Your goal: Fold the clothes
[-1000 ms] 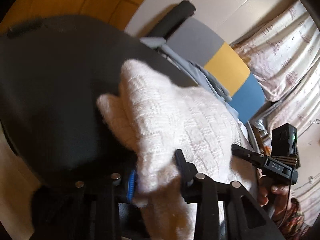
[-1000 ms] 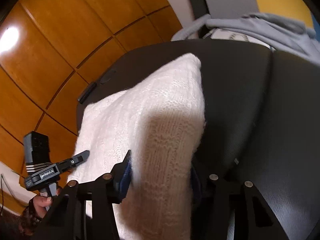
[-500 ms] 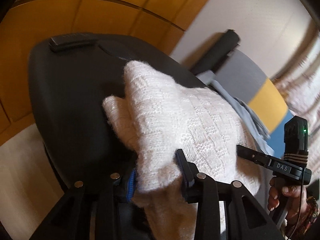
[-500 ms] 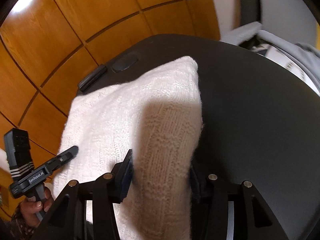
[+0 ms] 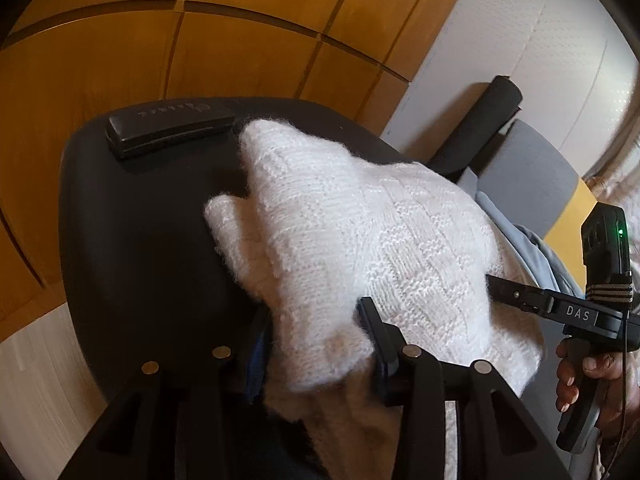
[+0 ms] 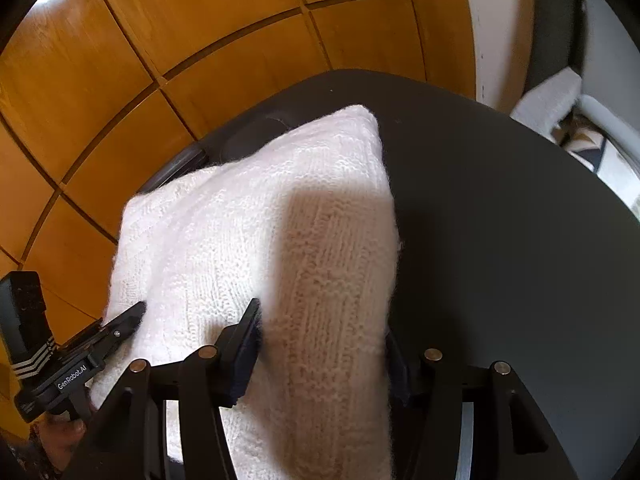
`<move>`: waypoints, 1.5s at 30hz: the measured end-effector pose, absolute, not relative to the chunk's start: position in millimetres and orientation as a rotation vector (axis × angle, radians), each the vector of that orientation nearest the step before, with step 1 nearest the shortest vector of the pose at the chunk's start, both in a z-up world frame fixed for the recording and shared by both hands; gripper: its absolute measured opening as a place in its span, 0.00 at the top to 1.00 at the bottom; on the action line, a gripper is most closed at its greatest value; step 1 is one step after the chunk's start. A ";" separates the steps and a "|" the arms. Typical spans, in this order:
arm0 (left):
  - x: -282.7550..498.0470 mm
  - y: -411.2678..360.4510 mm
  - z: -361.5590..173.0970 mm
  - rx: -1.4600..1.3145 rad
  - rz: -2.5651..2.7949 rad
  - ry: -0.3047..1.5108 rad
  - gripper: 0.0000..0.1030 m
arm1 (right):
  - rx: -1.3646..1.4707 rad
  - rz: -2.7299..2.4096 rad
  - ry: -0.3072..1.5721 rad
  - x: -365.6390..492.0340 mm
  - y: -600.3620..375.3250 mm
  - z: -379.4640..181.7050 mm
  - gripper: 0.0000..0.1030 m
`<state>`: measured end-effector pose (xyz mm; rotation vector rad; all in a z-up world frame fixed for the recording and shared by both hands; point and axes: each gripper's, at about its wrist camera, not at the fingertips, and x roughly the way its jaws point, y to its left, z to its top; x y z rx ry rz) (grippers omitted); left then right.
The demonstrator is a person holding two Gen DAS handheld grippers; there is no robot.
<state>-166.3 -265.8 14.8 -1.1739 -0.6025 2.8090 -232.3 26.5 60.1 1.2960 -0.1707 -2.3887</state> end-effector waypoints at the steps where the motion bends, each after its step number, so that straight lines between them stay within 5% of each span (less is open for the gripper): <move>1: -170.6 -267.9 14.3 -1.172 2.816 -0.603 0.58 | 1.293 -2.388 -0.163 -237.2 24.5 59.8 0.46; 6: -176.9 -271.1 10.5 -1.142 2.867 -0.563 0.50 | 1.274 -2.412 -0.143 -252.4 18.3 57.0 0.41; 8: -168.0 -271.7 18.0 -1.103 2.889 -0.584 0.51 | 1.285 -2.426 -0.168 -251.0 25.6 55.8 0.32; 12: -138.7 -274.6 41.5 -0.976 2.979 -0.604 0.56 | 1.183 -2.456 -0.311 -219.8 59.9 75.8 0.32; 19: -121.2 -215.1 54.3 -0.876 2.936 -0.249 0.57 | 1.227 -2.421 -0.390 -158.5 90.8 67.2 0.33; 20: -128.1 -217.6 44.0 -0.951 2.941 -0.218 0.57 | 1.252 -2.405 -0.388 -156.0 87.3 62.0 0.36; 22: -142.1 -222.4 23.5 -1.102 2.944 -0.154 0.56 | 1.307 -2.414 -0.289 -154.4 77.4 56.4 0.68; 24: -148.5 -234.8 10.6 -1.131 2.912 -0.251 0.52 | 1.311 -2.458 -0.146 -150.4 67.9 55.8 0.75; 29: -148.5 -235.9 5.6 -1.112 2.929 -0.190 0.50 | 1.311 -2.529 0.039 -150.9 55.3 49.4 0.76; 37: -104.6 -248.1 41.0 -0.842 3.018 -0.331 0.54 | 1.093 -2.605 -0.143 -122.4 83.1 79.8 0.65; 41: -105.7 -218.1 40.7 -0.834 2.992 -0.154 0.54 | 1.011 -2.521 -0.042 -115.5 59.2 92.1 0.77; 45: -106.0 -208.0 9.4 -1.021 2.981 -0.150 0.53 | 1.045 -2.445 0.128 -116.2 21.6 77.3 0.77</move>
